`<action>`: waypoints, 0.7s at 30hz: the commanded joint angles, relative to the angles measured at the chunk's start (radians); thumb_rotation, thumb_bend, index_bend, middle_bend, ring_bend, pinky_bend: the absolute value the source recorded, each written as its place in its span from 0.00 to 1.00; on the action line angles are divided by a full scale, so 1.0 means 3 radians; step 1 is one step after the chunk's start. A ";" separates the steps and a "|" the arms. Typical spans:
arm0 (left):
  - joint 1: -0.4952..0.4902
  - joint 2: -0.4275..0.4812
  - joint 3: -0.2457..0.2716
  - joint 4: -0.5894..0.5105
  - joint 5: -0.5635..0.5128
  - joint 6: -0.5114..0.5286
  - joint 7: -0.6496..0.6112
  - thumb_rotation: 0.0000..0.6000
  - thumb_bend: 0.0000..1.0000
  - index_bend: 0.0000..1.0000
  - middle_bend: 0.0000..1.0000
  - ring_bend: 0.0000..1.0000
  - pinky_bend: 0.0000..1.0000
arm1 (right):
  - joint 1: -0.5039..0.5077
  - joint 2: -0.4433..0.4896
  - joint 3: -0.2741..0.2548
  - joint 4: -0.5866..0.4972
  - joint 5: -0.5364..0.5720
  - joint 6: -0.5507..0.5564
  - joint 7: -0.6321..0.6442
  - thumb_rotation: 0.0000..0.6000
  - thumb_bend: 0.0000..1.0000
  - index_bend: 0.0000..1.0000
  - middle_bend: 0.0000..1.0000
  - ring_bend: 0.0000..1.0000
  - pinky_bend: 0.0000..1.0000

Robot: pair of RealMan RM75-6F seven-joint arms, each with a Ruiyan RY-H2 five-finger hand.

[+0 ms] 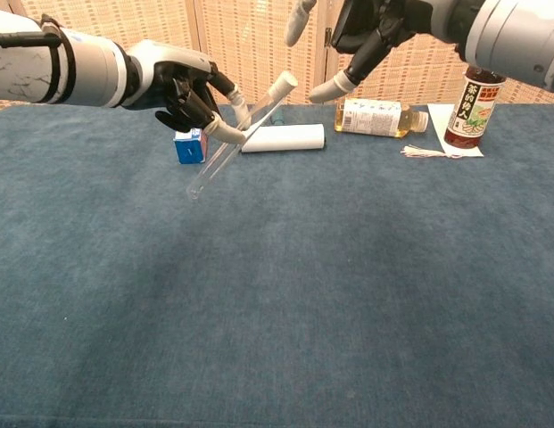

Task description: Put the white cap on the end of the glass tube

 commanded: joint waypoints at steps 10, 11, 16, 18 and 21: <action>-0.0020 -0.0097 0.0468 0.0166 0.0054 0.0470 0.0872 1.00 0.47 0.69 1.00 1.00 1.00 | -0.0353 0.0491 -0.0037 -0.0235 -0.0114 0.0307 0.0100 1.00 0.00 0.34 1.00 1.00 1.00; -0.0034 -0.0126 0.0493 0.0184 0.0014 0.0492 0.0950 1.00 0.47 0.69 1.00 1.00 1.00 | -0.0369 0.0511 -0.0042 -0.0250 -0.0119 0.0315 0.0101 1.00 0.00 0.34 1.00 1.00 1.00; -0.0106 -0.0368 0.0584 0.0358 -0.0103 0.0723 0.1384 1.00 0.47 0.69 1.00 1.00 1.00 | -0.0427 0.0585 -0.0062 -0.0315 -0.0159 0.0353 0.0089 1.00 0.00 0.34 1.00 1.00 1.00; -0.0119 -0.0468 0.0594 0.0429 -0.0152 0.0767 0.1508 1.00 0.47 0.69 1.00 1.00 1.00 | -0.0449 0.0603 -0.0068 -0.0327 -0.0169 0.0370 0.0086 1.00 0.00 0.34 1.00 1.00 1.00; -0.0143 -0.0619 0.0616 0.0573 -0.0200 0.0813 0.1698 1.00 0.47 0.69 1.00 1.00 1.00 | -0.0478 0.0622 -0.0073 -0.0331 -0.0171 0.0392 0.0086 1.00 0.00 0.34 1.00 1.00 1.00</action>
